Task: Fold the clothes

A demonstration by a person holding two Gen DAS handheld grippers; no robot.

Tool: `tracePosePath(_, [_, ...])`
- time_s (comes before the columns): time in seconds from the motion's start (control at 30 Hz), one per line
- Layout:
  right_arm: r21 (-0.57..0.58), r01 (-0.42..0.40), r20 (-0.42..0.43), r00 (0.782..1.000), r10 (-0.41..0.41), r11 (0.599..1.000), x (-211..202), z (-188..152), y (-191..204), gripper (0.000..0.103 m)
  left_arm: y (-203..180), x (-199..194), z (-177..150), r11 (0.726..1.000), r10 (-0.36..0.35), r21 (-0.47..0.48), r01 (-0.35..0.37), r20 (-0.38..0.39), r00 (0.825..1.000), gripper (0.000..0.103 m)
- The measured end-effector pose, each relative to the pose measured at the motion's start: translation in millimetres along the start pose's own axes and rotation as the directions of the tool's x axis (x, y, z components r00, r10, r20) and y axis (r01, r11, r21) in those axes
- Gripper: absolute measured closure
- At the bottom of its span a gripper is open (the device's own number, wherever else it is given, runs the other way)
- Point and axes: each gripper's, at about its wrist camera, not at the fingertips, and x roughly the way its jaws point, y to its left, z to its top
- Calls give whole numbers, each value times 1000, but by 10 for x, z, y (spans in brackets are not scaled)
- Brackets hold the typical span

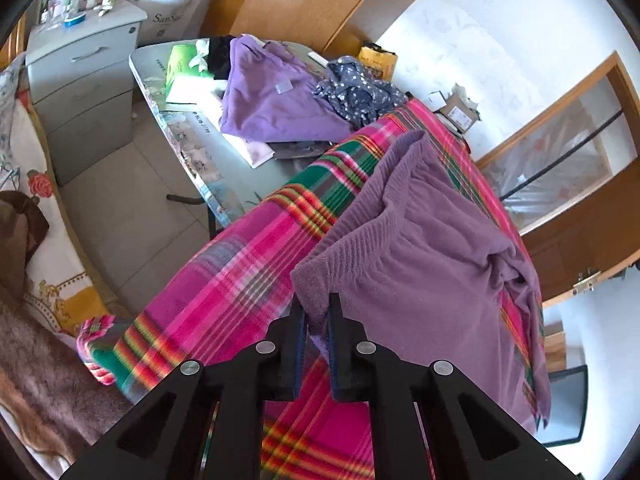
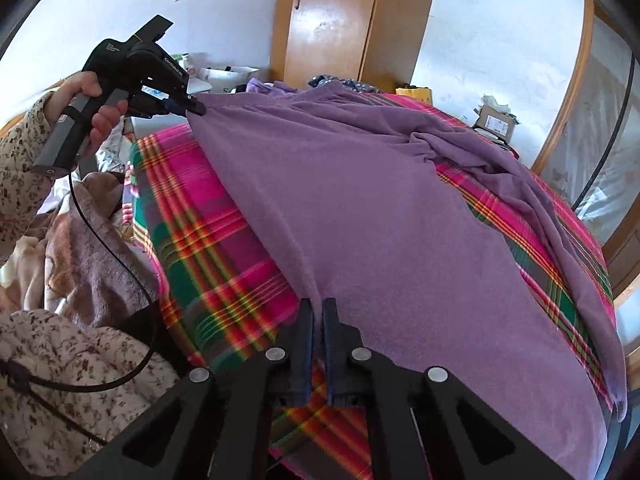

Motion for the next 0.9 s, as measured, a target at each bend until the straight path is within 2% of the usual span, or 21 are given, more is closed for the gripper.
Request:
tracePosePath(0.37, [5,-20,-33,999,21,1000,16,-80,-21,98,153,-21,-108,1000,6,-24,-6,-14,1000,94])
tracePosePath(0.57, [28,-37,-43,998,38,999,53,-62,-100,96,120,25,-132,999,32,5,-32,-33,999,92])
tracePosePath(0.83, [24,-108,-49,993,109,994,-46,-12,-194,87,113,-61,-116,998,57,41,-54,-60,997,84])
tracePosePath(0.9, [34,-112,-43,993,114,993,-96,-1,-281,84,113,-123,-118,996,72,49,-69,-59,996,76])
